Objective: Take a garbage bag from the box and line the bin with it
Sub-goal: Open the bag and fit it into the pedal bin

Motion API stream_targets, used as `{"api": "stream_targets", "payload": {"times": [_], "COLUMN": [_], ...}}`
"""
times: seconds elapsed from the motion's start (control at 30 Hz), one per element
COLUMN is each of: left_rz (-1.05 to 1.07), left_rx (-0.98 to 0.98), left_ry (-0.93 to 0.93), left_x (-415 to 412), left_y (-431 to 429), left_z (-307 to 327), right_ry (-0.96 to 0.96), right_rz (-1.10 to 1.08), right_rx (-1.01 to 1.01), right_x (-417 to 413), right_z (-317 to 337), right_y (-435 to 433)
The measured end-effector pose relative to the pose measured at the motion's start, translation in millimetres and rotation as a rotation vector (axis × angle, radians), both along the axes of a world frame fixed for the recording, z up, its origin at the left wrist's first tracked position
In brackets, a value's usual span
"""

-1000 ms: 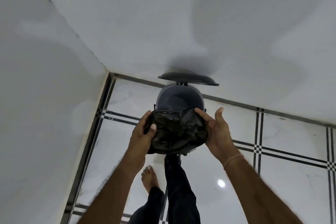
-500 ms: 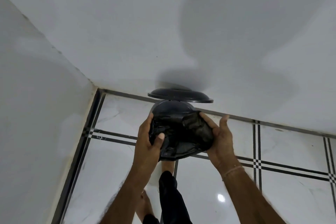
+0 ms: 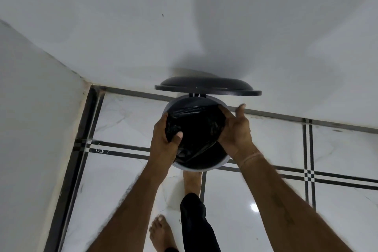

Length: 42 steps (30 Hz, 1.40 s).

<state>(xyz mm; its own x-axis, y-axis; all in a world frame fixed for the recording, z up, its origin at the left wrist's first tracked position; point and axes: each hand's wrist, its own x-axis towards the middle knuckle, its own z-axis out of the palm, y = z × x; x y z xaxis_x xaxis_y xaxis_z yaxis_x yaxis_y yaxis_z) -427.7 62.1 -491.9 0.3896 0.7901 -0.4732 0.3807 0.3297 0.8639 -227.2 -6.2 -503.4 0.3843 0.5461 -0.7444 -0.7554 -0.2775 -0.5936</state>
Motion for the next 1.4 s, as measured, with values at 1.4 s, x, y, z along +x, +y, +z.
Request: {"api": "stream_targets", "payload": {"times": [1.4], "left_rz": [0.104], "left_rx": [-0.322], "left_ry": [-0.235], "left_x": [-2.7], "left_y": [75.6], "left_z": [-70.4], "right_ry": [-0.469], "right_rz": [0.403], "right_rx": [0.086], "right_x": [82.1], "right_z": [-59.7], "right_y": [-29.7]}}
